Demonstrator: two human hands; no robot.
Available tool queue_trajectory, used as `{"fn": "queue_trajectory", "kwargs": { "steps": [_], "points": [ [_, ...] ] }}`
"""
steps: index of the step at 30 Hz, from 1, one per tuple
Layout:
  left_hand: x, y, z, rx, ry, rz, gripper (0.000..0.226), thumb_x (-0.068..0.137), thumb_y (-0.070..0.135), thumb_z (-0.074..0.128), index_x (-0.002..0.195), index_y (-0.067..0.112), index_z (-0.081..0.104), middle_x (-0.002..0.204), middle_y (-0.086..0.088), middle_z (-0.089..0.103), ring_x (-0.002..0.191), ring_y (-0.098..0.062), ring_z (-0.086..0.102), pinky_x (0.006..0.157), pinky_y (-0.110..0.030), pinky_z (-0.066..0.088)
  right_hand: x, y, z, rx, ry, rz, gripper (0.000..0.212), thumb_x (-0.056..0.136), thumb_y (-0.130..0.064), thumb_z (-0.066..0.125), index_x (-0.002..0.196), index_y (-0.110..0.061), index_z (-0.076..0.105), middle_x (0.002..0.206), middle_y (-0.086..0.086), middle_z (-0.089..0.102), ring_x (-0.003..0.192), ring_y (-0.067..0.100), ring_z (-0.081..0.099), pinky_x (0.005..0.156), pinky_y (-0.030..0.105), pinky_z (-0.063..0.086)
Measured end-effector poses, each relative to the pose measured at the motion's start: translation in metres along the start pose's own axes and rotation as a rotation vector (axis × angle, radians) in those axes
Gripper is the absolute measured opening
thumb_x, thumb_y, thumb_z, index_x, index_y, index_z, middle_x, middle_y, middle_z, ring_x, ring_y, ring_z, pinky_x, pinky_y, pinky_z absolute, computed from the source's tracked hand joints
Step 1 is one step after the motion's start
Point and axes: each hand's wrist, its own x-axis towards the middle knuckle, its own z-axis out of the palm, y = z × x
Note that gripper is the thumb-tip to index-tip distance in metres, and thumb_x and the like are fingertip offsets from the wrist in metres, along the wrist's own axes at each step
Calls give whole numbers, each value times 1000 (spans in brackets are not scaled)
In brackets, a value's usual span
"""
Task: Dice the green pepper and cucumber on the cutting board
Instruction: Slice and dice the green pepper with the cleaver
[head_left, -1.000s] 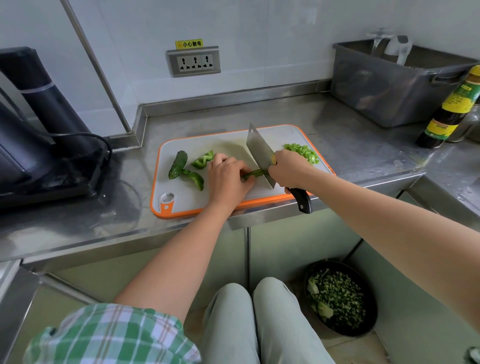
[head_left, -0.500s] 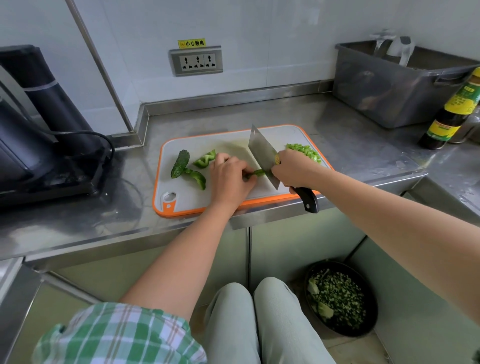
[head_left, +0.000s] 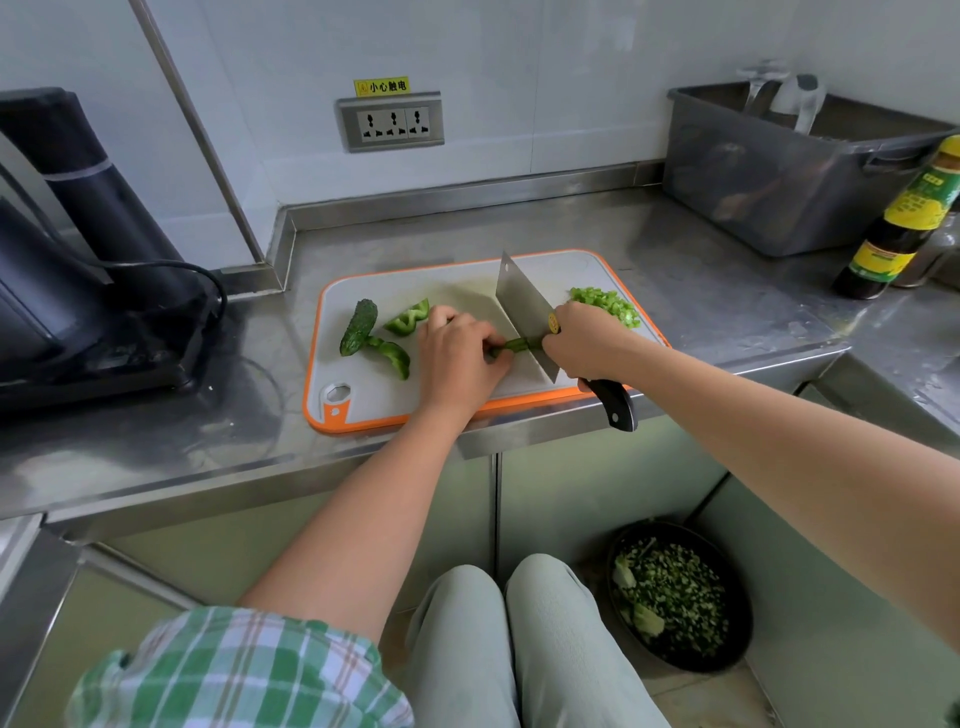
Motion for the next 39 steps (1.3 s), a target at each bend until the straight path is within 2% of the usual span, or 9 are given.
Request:
{"fn": "queue_trajectory", "kwargs": {
  "steps": [2,6,10,14,18,24,29,34,39],
  "points": [
    [0,0,0,0,-4,-2,11,72,31,74,81,24,76,72,4,67,92,-27,48,80,-40,40,3,-1,4,1,12,-2,18,86,-2,40,69,-9,36,62,10,51,40,24,51,39,21,36],
    [0,0,0,11,8,-17,13,74,36,69,74,24,75,70,4,66,91,-27,47,80,-39,40,7,1,5,89,46,13,16,88,-2,38,74,-11,37,69,13,53,46,28,54,44,27,42],
    [-1,-1,2,56,19,-7,14,79,32,65,74,23,74,71,2,67,90,-27,46,77,-39,39,4,3,-2,133,55,7,16,87,-2,38,73,-11,36,68,13,52,42,25,51,41,24,40],
    [-1,-2,1,58,20,2,10,79,31,68,75,24,75,71,3,67,90,-26,46,77,-40,39,0,-1,-4,54,3,-7,17,88,-3,40,73,-8,37,66,13,51,44,26,51,44,27,42],
    [-1,-1,0,40,14,-7,9,78,31,70,75,24,75,71,3,67,91,-27,46,77,-40,39,2,-6,2,-8,3,-5,12,86,-1,40,74,-6,40,62,11,52,44,25,52,42,24,38],
    [0,-2,1,31,10,-15,8,77,32,71,77,25,76,73,4,68,93,-27,46,79,-39,38,5,-3,6,122,46,28,6,90,-3,36,91,-5,42,74,14,52,46,27,53,44,27,44],
    [-1,-2,1,43,16,-11,9,78,31,71,76,24,76,73,3,68,91,-27,47,79,-40,39,1,0,-3,114,21,3,14,87,-2,38,75,-10,37,68,13,52,42,26,52,41,24,41],
    [-1,-2,1,20,32,-8,6,76,30,73,77,25,76,71,2,68,91,-28,47,77,-38,38,0,-2,3,8,4,-15,18,88,-4,40,72,-9,37,63,10,50,46,26,52,44,26,41],
    [-1,-1,2,15,31,-16,8,75,31,73,77,24,77,71,2,68,90,-27,46,77,-38,39,3,3,4,93,49,-3,19,91,-5,38,73,-12,35,70,12,51,47,28,54,43,26,41]
  ]
}}
